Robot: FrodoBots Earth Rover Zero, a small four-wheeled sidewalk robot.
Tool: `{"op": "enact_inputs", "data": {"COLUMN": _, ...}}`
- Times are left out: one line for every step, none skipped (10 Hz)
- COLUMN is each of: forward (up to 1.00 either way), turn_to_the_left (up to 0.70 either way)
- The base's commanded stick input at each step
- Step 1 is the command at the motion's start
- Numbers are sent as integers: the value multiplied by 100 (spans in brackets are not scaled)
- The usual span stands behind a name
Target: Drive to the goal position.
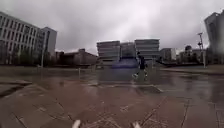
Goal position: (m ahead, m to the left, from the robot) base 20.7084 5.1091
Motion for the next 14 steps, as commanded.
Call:
{"op": "enact_inputs", "data": {"forward": 100, "turn_to_the_left": 0}}
{"op": "enact_inputs", "data": {"forward": 100, "turn_to_the_left": 0}}
{"op": "enact_inputs", "data": {"forward": 100, "turn_to_the_left": 0}}
{"op": "enact_inputs", "data": {"forward": 100, "turn_to_the_left": 0}}
{"op": "enact_inputs", "data": {"forward": 100, "turn_to_the_left": 0}}
{"op": "enact_inputs", "data": {"forward": 100, "turn_to_the_left": 0}}
{"op": "enact_inputs", "data": {"forward": 100, "turn_to_the_left": 0}}
{"op": "enact_inputs", "data": {"forward": 100, "turn_to_the_left": 0}}
{"op": "enact_inputs", "data": {"forward": 100, "turn_to_the_left": 0}}
{"op": "enact_inputs", "data": {"forward": 100, "turn_to_the_left": 0}}
{"op": "enact_inputs", "data": {"forward": 100, "turn_to_the_left": 0}}
{"op": "enact_inputs", "data": {"forward": 100, "turn_to_the_left": -2}}
{"op": "enact_inputs", "data": {"forward": 100, "turn_to_the_left": -2}}
{"op": "enact_inputs", "data": {"forward": 100, "turn_to_the_left": -7}}
